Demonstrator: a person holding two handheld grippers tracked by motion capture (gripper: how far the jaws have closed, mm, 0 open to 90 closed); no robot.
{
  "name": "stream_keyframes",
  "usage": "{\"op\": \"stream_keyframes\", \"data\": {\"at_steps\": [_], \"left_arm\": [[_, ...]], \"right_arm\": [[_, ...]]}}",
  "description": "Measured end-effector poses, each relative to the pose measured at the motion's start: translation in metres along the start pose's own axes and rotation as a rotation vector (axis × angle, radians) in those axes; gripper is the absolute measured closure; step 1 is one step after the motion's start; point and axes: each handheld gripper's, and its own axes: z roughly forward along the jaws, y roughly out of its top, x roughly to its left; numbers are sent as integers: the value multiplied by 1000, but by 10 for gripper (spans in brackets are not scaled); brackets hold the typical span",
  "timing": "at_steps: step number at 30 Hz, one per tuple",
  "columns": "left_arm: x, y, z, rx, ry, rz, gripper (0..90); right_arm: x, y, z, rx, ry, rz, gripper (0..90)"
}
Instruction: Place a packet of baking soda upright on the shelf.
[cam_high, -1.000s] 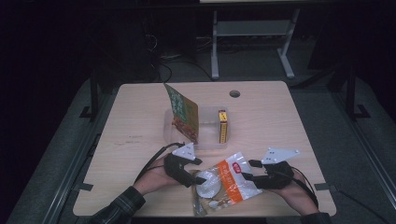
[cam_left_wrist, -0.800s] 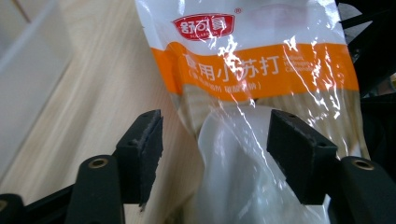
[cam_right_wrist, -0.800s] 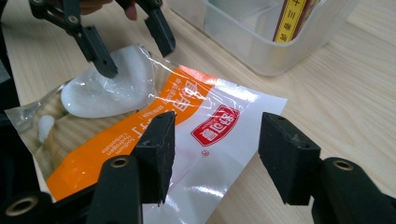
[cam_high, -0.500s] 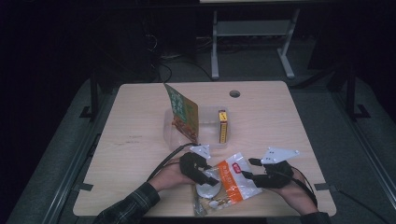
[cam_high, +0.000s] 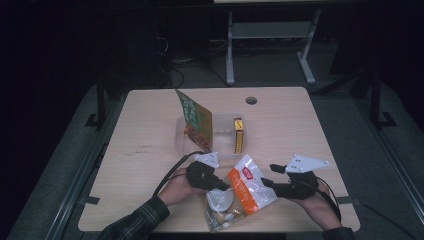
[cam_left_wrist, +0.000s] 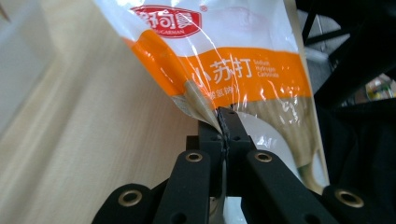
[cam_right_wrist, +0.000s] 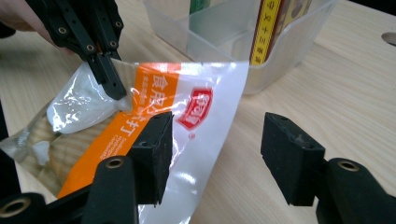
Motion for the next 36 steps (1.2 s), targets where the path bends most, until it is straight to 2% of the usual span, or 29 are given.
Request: {"op": "stream_keyframes", "data": {"at_steps": [5, 8, 14, 21, 26, 31, 34, 36], "left_arm": [[-8, 1, -18, -59, 38, 15, 898], [-10, 2, -31, -120, 80, 7, 899], [-8, 3, -56, -201, 138, 13, 900], [-9, 6, -72, -250, 193, 16, 900], [-10, 7, -78, -293, 199, 7, 900], [-10, 8, -82, -320, 210, 0, 900], [-9, 7, -85, -339, 210, -7, 900], [-9, 7, -87, -342, 213, -12, 900]], "right_arm": [[0, 1, -3, -30, 13, 11, 415], [0, 2, -3, -44, 38, 22, 396], [2, 4, 0, -62, 81, 31, 353], [5, 7, 10, -65, 130, 27, 335], [7, 15, 23, -87, 169, 39, 337], [6, 27, 38, -163, 235, 95, 369], [8, 32, 45, -197, 258, 126, 431], [10, 33, 50, -200, 270, 127, 530]]}}
